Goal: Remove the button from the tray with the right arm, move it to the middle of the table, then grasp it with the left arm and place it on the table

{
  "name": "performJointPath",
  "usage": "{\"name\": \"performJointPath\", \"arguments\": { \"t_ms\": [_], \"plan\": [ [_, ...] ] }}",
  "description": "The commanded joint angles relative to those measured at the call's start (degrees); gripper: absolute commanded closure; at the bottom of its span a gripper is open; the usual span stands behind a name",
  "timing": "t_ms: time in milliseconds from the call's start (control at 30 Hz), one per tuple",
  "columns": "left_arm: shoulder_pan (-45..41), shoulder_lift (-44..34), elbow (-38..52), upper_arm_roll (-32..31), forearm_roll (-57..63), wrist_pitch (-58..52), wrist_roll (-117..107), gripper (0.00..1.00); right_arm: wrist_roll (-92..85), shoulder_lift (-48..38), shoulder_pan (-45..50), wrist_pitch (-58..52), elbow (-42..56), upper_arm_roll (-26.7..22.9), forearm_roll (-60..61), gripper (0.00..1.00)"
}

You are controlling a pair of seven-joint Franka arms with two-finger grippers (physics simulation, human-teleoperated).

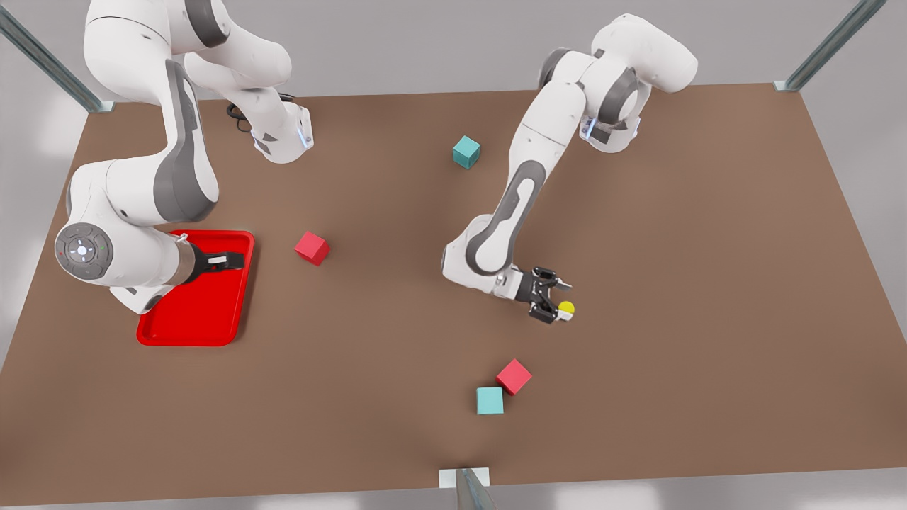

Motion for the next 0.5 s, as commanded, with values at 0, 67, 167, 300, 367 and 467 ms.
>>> {"name": "performJointPath", "arguments": {
  "t_ms": [0, 67, 167, 300, 367, 467],
  "plan": [
    [0.0, -6.1, 0.0, -0.8, -4.3, -10.4, 69.6, 0.0, 0.5, -0.1, 0.0, 0.0, 0.0, 0.0, 0.0, 0.0],
    [7.3, -9.0, 13.8, -0.2, -36.0, -8.9, 106.9, 0.0, 0.8, -0.1, 0.5, 0.0, 0.0, 0.0, -0.1, 0.0],
    [23.8, -18.9, 18.8, -0.1, -55.1, -14.3, 158.1, 0.0, 1.0, 0.2, 2.5, 0.0, -0.1, 0.3, -0.3, 0.0],
    [32.3, -43.1, 5.2, -4.1, -53.3, -11.2, 163.7, 0.0, 0.9, 0.3, 1.9, 0.0, 0.0, 0.1, -0.3, 0.0],
    [32.1, -49.9, -3.7, -4.2, -52.4, -5.3, 163.7, 0.0, 0.9, 0.3, 2.2, 0.0, 0.0, 0.1, -0.3, 0.0],
    [32.1, -50.1, -4.1, -4.2, -52.4, -5.3, 164.1, 0.0, 0.5, 0.2, -0.2, 0.0, 0.1, 0.0, 0.0, 0.0]
  ]
}}
